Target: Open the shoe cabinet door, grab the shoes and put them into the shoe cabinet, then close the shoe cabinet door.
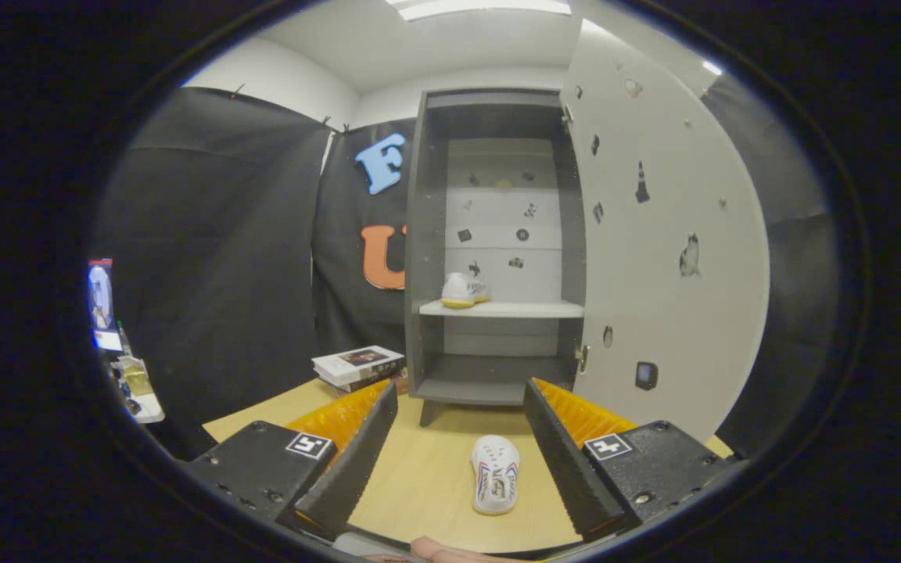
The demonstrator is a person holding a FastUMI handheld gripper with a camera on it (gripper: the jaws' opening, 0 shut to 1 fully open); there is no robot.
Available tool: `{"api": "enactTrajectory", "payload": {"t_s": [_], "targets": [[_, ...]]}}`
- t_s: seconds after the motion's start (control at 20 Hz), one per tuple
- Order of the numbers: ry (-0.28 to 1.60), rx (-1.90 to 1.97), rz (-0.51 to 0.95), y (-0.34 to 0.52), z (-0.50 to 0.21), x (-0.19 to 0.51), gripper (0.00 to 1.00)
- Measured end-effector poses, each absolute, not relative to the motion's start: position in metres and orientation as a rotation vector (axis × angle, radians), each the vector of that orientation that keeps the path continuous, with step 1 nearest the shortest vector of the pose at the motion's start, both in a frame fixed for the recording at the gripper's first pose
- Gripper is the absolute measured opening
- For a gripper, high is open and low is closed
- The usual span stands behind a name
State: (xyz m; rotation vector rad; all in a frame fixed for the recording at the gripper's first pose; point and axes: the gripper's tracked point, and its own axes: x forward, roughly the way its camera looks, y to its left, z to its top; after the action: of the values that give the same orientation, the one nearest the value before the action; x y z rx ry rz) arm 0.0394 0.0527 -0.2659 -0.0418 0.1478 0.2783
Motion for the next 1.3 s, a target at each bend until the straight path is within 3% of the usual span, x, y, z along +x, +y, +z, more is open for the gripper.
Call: {"api": "enactTrajectory", "payload": {"t_s": [0.75, 0.9, 1.05, 1.3], "targets": [[0.483, 0.037, 0.167, 0.034, -0.469, 0.158, 0.98], [0.604, 0.08, 0.148, 0.032, -0.501, 0.167, 0.8], [0.629, 0.099, 0.099, 0.027, -0.512, 0.173, 0.8], [0.637, 0.131, 0.065, 0.028, -0.52, 0.194, 0.5]]}}
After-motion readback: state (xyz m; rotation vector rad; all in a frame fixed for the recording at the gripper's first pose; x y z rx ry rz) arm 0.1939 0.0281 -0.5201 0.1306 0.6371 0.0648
